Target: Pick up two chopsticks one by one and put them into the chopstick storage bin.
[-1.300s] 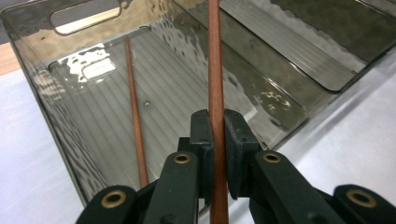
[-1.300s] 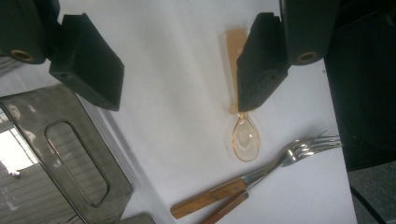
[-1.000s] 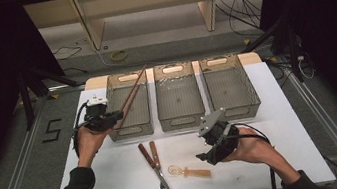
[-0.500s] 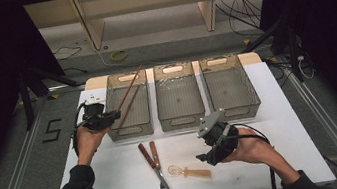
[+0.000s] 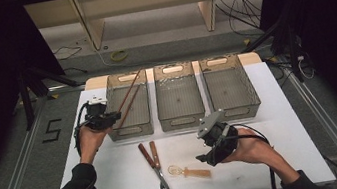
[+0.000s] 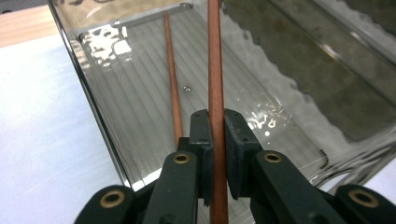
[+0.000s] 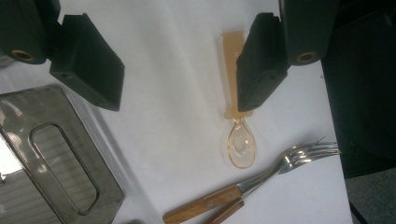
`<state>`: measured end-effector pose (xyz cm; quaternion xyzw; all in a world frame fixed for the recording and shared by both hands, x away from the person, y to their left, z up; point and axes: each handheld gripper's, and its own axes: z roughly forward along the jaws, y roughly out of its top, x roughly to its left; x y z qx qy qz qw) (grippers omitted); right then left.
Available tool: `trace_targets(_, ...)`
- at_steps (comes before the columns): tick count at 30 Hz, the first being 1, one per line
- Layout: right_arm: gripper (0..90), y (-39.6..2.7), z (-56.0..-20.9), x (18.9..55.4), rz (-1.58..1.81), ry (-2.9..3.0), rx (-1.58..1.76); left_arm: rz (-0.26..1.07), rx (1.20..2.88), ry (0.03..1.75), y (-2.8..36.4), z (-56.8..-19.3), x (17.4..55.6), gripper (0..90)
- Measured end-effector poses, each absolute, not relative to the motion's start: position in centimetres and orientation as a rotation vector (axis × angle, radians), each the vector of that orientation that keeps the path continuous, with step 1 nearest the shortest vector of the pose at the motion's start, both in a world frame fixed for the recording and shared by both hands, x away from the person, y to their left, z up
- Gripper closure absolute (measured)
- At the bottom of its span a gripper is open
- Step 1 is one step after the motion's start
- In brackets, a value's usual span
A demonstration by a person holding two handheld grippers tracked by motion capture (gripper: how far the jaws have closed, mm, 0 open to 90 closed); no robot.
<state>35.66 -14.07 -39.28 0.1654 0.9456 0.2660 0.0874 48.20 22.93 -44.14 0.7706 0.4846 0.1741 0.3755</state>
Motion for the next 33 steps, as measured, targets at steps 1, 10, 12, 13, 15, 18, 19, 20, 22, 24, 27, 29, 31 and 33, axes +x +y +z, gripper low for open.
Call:
trace_targets(1,33.2,-14.1,-39.3,35.6,0.793,2.816,0.494,0.448,1.963,1.248,22.9,-44.2,48.2,81.7)
trace_targets(10,33.2,-14.2,-39.2,35.6,0.798,2.815,0.496,0.450,1.938,1.256,22.9,-43.3,47.9,58.0)
trace_targets(12,33.2,-14.2,-39.1,35.6,0.792,2.811,0.495,0.443,1.932,1.245,22.8,-43.0,47.7,54.1)
trace_targets(13,33.2,-14.2,-39.1,35.6,0.790,2.813,0.496,0.435,1.929,1.232,22.8,-42.9,47.5,51.9)
trace_targets(15,33.2,-14.3,-39.1,35.6,0.796,2.809,0.499,0.421,1.920,1.222,22.7,-42.7,47.3,46.7)
trace_targets(18,33.2,-14.3,-39.0,35.5,0.797,2.807,0.502,0.400,1.925,1.190,22.4,-42.3,46.8,39.7)
trace_targets(19,33.2,-14.3,-39.0,35.5,0.797,2.806,0.502,0.399,1.929,1.179,22.2,-42.1,46.6,37.9)
trace_targets(20,33.2,-14.3,-39.0,35.5,0.797,2.806,0.502,0.398,1.927,1.171,22.1,-42.0,46.4,36.1)
trace_targets(22,33.2,-14.3,-39.0,35.5,0.793,2.808,0.500,0.386,1.931,1.151,21.9,-41.8,46.1,32.8)
trace_targets(24,33.2,-14.2,-39.0,35.5,0.791,2.809,0.501,0.373,1.929,1.124,21.6,-41.6,45.8,30.5)
trace_targets(27,33.2,-14.2,-39.1,35.5,0.790,2.808,0.504,0.376,1.943,1.079,21.0,-41.3,45.1,27.5)
trace_targets(29,33.2,-14.2,-39.1,35.5,0.791,2.804,0.504,0.373,1.938,1.053,20.7,-41.1,44.7,25.9)
trace_targets(31,33.2,-14.1,-39.1,35.5,0.790,2.805,0.505,0.365,1.931,1.024,20.4,-41.0,44.3,25.2)
trace_targets(33,33.2,-14.1,-39.2,35.5,0.784,2.807,0.499,0.367,1.929,1.004,20.1,-40.9,43.9,24.8)
